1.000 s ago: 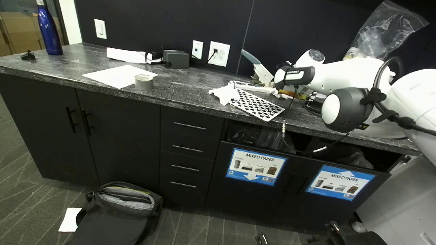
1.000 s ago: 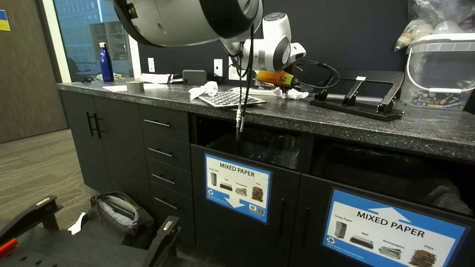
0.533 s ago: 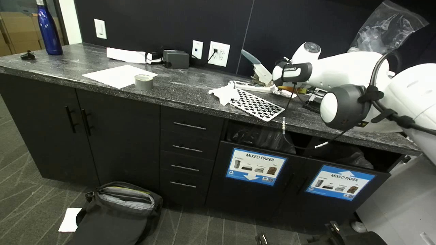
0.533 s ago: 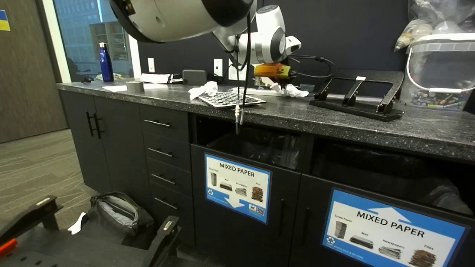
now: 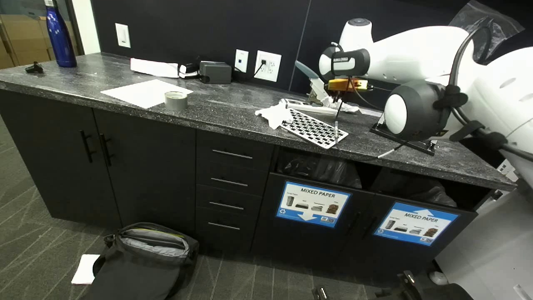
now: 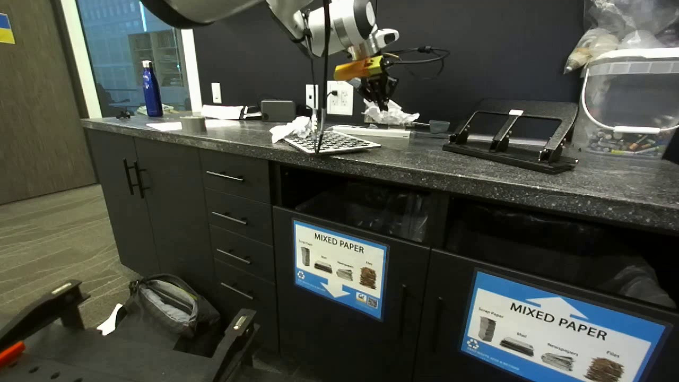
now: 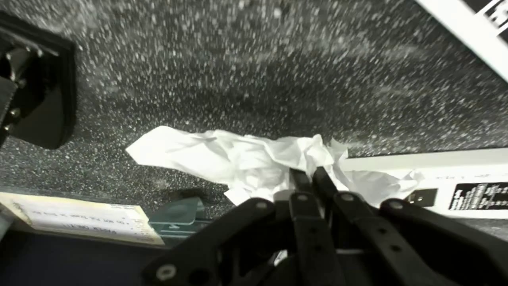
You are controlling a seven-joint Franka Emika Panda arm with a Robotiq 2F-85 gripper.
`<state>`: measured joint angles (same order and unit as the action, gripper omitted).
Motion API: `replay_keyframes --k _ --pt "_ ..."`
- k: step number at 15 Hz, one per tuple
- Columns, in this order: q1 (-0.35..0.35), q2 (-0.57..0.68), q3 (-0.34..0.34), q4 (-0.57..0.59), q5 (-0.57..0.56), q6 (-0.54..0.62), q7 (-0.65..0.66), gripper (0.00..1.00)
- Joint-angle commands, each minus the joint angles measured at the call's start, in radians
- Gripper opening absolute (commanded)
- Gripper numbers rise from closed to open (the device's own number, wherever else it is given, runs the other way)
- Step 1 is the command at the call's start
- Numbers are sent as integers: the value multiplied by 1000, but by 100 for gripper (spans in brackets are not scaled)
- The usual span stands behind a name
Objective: Put all the white pieces of paper in the left bin
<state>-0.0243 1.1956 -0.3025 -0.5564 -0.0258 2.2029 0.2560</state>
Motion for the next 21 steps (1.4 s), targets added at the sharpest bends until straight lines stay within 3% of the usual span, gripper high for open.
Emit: replay_keyframes --k 1,5,11,17,21 --pt "84 -135 -35 -91 -41 -264 18 8" --pt "181 -232 -86 -119 -91 -594 62 8" --pt "274 -391 -76 -252 -80 -1038 53 7" --pt "338 -532 -100 -532 -110 -1276 117 7" --pt "336 -612 -89 -731 -109 -1405 70 8"
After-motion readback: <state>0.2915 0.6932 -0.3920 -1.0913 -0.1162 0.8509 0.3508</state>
